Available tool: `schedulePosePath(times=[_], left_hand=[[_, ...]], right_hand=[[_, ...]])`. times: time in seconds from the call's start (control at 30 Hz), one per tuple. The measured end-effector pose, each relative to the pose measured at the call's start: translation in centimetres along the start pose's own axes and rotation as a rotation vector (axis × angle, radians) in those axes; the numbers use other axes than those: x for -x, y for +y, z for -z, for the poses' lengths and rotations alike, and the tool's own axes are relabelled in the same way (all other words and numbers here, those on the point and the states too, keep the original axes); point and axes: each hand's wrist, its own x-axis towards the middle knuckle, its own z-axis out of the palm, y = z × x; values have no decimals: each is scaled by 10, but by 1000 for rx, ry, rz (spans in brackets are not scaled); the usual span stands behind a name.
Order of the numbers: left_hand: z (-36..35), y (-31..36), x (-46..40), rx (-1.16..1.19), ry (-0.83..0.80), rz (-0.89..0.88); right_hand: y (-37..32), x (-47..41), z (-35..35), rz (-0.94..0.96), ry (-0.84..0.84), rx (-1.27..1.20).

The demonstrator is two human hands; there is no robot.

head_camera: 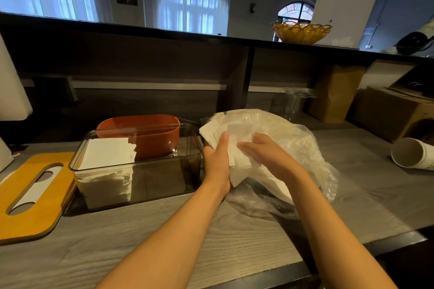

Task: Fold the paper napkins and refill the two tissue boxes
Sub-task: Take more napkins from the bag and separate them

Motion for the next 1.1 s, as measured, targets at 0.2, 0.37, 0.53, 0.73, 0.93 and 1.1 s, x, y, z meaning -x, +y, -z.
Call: schedulePosePath(times=[0.2,0.37,0.53,0.73,0.93,1.1], left_hand=[[2,-3,-3,58,4,40],[-1,-5,-3,156,-23,99],[-4,-4,-4,170,22,109],[0,0,-6,247,69,171],[-1,2,-3,226,52,150],[1,0,-4,145,67,133]], right_hand=[[6,-4,1,149,64,-6],[11,-8,10,-7,212,-396],[9,-7,24,-26,344,-641],[9,1,33,49,11,-566],[5,7,30,-3,40,-502],[4,4,22,-28,8,-320]])
